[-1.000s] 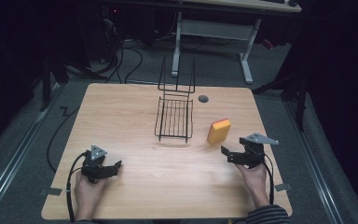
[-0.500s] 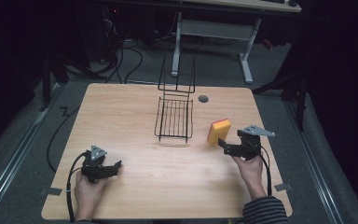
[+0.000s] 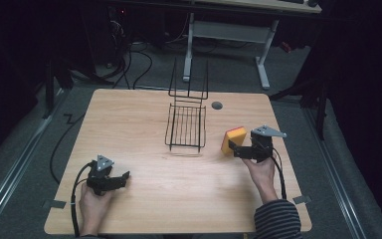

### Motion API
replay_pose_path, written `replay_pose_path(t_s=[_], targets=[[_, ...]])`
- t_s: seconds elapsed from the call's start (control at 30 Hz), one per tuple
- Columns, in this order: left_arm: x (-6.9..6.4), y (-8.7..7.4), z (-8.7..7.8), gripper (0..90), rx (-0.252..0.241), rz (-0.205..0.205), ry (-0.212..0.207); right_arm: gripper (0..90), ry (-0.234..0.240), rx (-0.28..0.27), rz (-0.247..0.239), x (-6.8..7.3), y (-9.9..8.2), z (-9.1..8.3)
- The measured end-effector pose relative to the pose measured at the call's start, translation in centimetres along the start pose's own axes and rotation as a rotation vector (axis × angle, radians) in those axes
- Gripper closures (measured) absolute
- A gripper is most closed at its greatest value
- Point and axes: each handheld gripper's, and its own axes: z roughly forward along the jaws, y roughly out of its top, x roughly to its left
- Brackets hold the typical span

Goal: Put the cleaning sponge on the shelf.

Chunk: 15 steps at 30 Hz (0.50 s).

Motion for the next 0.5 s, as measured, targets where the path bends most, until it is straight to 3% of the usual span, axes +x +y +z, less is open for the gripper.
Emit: replay_pose_path(t_s=[0.5], targets=[[0.0, 0.0, 0.0, 21.5, 0.000, 0.000, 0.000, 0.3, -0.018, 0.030, 0.006, -0.1, 0.3, 2.5]])
